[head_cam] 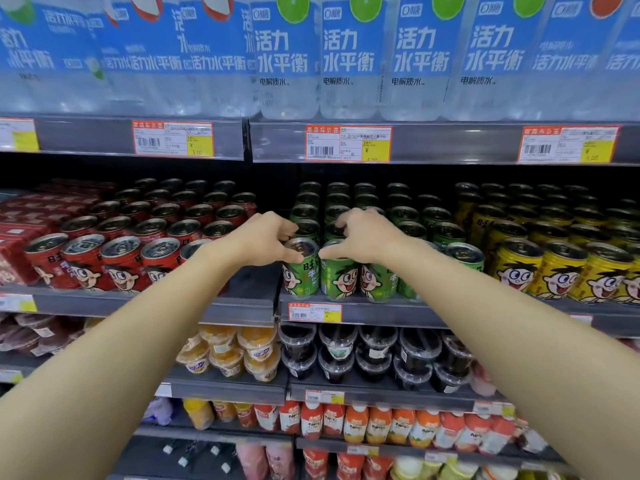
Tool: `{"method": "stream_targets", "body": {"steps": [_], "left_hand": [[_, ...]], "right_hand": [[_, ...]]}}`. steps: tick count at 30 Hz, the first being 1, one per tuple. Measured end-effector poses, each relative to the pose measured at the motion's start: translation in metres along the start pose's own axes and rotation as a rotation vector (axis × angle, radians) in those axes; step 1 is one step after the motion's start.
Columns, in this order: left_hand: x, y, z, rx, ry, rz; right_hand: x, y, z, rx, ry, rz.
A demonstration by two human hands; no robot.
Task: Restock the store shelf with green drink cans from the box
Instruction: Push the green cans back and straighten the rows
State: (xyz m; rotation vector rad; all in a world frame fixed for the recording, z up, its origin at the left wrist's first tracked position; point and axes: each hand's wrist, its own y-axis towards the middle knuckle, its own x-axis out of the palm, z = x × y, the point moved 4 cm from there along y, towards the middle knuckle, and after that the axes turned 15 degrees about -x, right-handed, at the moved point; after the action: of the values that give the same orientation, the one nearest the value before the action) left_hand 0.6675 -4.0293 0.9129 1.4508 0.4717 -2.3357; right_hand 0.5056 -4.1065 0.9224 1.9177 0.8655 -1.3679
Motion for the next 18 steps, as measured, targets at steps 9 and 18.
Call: {"method": "stream_targets", "body": {"steps": [9, 18], "left_hand": [[0.007, 0.003, 0.000, 0.010, -0.048, 0.029], [0.007, 0.000, 0.001, 0.049, -0.061, 0.060]], "right_hand": [[0.002, 0.004, 0.018, 0.034, 0.132, -0.023], [0.006, -0.004, 0.009, 0.000, 0.014, 0.048]]}}
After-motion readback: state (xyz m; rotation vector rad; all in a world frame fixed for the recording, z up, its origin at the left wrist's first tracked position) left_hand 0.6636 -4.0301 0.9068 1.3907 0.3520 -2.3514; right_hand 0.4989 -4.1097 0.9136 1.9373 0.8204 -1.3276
